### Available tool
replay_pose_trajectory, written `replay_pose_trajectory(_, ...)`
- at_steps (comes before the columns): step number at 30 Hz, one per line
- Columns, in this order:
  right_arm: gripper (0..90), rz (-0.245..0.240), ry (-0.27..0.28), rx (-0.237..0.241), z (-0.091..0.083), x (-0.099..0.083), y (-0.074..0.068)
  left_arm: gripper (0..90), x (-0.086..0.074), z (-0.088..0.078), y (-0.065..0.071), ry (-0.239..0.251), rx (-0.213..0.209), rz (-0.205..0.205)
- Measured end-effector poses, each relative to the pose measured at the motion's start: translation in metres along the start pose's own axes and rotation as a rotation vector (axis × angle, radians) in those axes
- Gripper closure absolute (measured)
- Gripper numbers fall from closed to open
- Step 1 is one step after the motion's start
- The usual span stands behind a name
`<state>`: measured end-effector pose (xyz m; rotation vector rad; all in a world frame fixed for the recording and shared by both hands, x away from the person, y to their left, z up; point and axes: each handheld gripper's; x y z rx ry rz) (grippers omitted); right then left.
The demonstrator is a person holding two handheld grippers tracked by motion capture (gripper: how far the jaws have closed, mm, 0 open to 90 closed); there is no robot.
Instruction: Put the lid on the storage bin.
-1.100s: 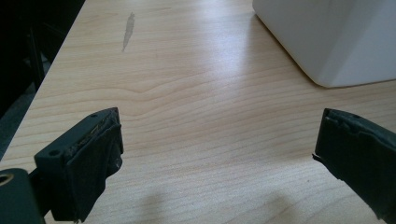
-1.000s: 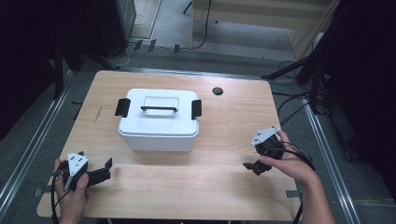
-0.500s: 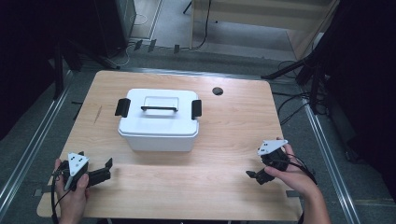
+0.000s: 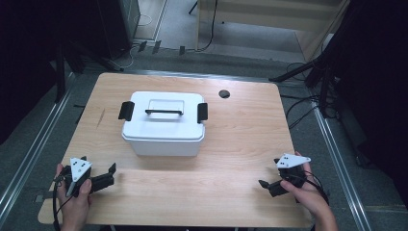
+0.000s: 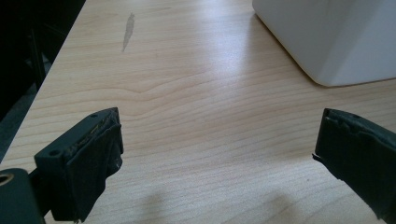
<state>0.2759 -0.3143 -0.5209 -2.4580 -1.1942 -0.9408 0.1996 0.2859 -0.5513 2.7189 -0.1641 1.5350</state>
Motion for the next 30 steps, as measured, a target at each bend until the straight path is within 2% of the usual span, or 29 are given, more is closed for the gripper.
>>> replay_pose_trajectory(2, 0.0, 0.031, 0.030, -0.017, -0.001, -0.006, -0.001, 1.6, 0.000, 0.000, 0.000, 0.000, 0.000, 0.000)
replay_pose_trajectory(7, 0.0, 0.101, 0.146, -0.058, -0.005, -0.019, -0.002, 1.6, 0.000, 0.000, 0.000, -0.001, 0.002, 0.001)
replay_pose_trajectory(9, 0.0, 0.117, 0.172, -0.074, -0.005, -0.024, -0.003, 1.6, 0.000, 0.000, 0.000, -0.001, 0.002, 0.001)
replay_pose_trajectory(13, 0.0, 0.149, 0.183, -0.100, -0.003, -0.033, -0.003, 1.6, 0.000, 0.000, 0.000, -0.002, 0.002, 0.000)
replay_pose_trajectory(17, 0.0, 0.188, 0.252, -0.139, -0.007, -0.038, -0.003, 1.6, 0.000, 0.000, 0.000, -0.003, 0.003, 0.002)
replay_pose_trajectory(20, 0.0, 0.231, 0.305, -0.199, -0.009, -0.042, -0.003, 1.6, 0.000, 0.001, 0.001, -0.003, 0.003, 0.001)
replay_pose_trajectory(23, 0.0, 0.255, 0.330, -0.218, -0.009, -0.044, -0.003, 1.6, 0.000, 0.001, 0.001, -0.001, 0.003, 0.002)
replay_pose_trajectory(25, 0.0, 0.257, 0.328, -0.206, -0.009, -0.044, -0.003, 1.6, 0.000, 0.001, 0.001, -0.002, 0.003, 0.004)
replay_pose_trajectory(30, 0.0, 0.258, 0.328, -0.212, -0.008, -0.044, -0.004, 1.6, 0.000, 0.000, 0.001, -0.002, 0.004, 0.010)
Point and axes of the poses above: each handheld gripper's, and its own axes: z roughly forward along the jaws, x roughly out of its top, y roughly to its right, and after that the axes turned 1 degree about -y, right-handed
